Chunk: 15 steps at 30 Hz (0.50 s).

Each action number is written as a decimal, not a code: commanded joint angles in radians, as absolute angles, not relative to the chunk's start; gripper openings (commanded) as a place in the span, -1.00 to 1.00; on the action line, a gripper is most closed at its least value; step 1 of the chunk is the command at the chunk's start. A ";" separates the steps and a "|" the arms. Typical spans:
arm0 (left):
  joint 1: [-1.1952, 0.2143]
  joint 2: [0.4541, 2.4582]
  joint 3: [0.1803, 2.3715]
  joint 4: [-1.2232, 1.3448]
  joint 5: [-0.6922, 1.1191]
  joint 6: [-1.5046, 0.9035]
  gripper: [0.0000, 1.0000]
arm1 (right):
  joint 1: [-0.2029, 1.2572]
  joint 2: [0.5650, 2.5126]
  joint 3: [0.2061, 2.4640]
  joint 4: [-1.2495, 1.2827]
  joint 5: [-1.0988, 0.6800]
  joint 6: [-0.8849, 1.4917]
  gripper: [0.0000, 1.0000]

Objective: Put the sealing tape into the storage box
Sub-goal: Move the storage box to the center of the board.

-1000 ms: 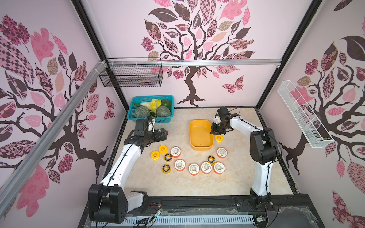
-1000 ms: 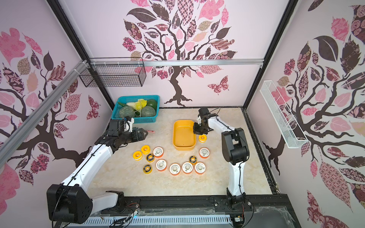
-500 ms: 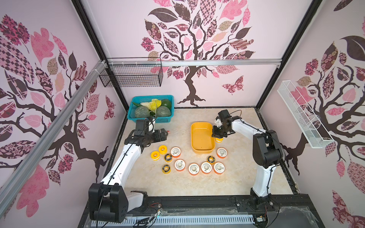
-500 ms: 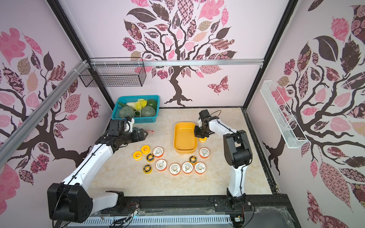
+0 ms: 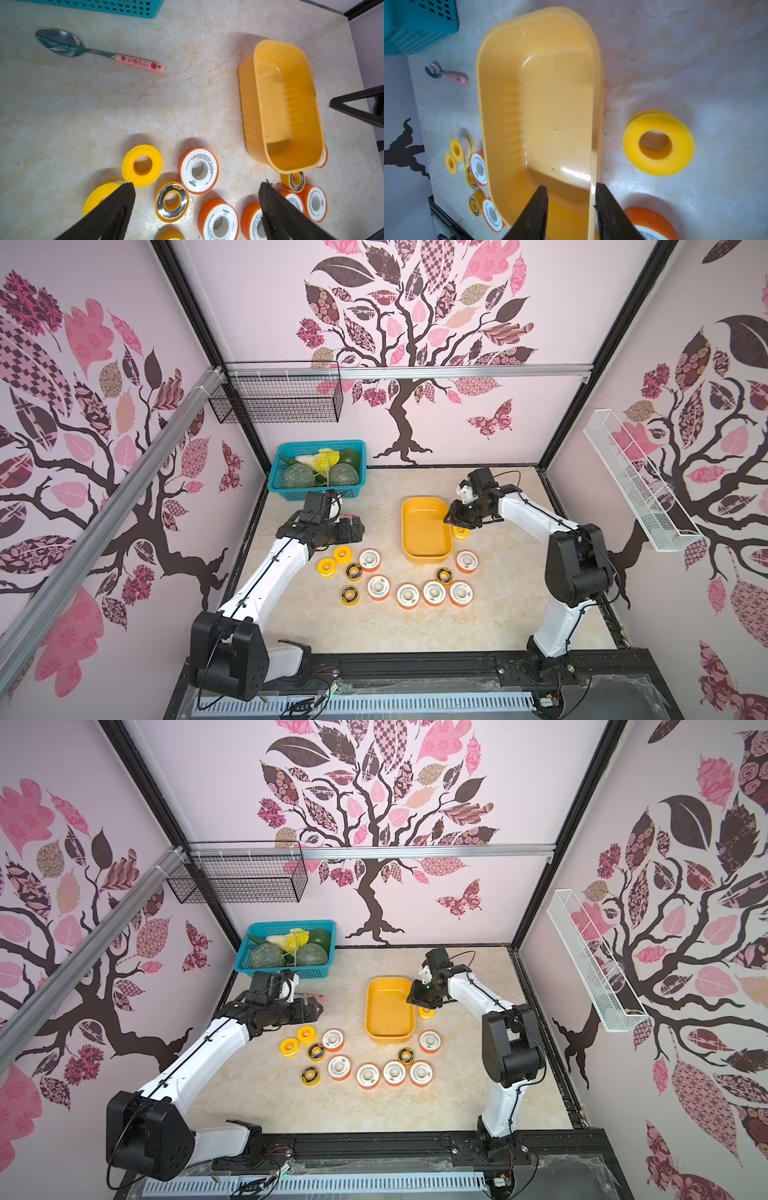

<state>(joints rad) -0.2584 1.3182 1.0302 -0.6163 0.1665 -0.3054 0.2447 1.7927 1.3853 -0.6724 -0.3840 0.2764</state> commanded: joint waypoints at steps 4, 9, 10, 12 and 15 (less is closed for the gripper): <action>-0.364 1.403 1.036 -0.632 0.050 -0.366 0.97 | 0.124 1.628 1.263 -0.637 -0.395 0.257 -0.12; -0.411 1.495 1.057 -0.639 0.028 -0.344 0.96 | 0.114 1.571 1.183 -0.643 -0.380 0.231 -0.10; -0.422 1.512 1.061 -0.641 0.027 -0.335 0.97 | 0.115 1.562 1.163 -0.632 -0.382 0.233 -0.10; -0.445 1.535 1.068 -0.641 0.021 -0.316 0.97 | 0.114 1.550 1.133 -0.617 -0.382 0.235 -0.09; -0.477 1.572 1.073 -0.638 -0.019 -0.302 0.97 | 0.116 1.549 1.115 -0.610 -0.394 0.246 -0.08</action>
